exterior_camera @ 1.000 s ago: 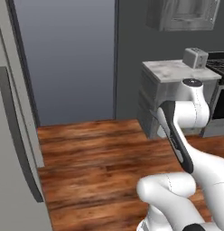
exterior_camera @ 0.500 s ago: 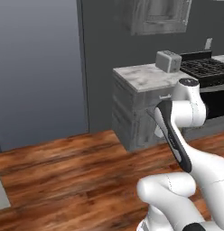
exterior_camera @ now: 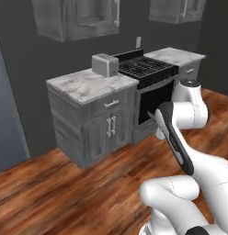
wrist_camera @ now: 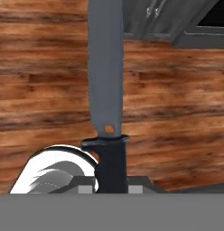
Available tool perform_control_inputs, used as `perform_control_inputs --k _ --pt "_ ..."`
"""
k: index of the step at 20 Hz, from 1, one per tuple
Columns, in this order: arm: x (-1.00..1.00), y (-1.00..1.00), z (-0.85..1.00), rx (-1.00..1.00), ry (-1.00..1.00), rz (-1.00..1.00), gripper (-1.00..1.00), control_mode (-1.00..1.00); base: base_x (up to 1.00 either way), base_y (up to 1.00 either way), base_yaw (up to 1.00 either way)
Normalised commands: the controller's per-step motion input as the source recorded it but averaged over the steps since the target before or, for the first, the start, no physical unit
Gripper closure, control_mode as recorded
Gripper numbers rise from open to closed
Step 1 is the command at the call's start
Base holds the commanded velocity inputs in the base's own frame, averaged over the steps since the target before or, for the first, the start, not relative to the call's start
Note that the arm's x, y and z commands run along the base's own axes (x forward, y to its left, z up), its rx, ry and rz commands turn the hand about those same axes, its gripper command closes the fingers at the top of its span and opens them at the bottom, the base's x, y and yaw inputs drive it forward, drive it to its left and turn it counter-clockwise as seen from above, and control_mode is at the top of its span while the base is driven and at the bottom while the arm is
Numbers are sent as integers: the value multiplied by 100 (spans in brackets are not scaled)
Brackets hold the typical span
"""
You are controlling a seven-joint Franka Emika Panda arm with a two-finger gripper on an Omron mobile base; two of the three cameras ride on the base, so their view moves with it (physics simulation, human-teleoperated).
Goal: Retrieve the butter from the fridge and place it on a plate on the dining table. Then retrieve the butter knife by the fridge and place it near the plate.
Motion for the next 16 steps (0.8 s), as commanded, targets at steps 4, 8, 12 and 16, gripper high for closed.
perform_control_inputs --k 4,8,12,16 --pt "0 0 0 0 0 0 100 100 64 -34 -61" --pt "0 0 0 0 0 0 100 100 71 -16 -56" --pt "0 0 0 0 0 0 100 100 65 6 -37" --pt "0 0 0 0 0 0 100 100 60 20 -16"
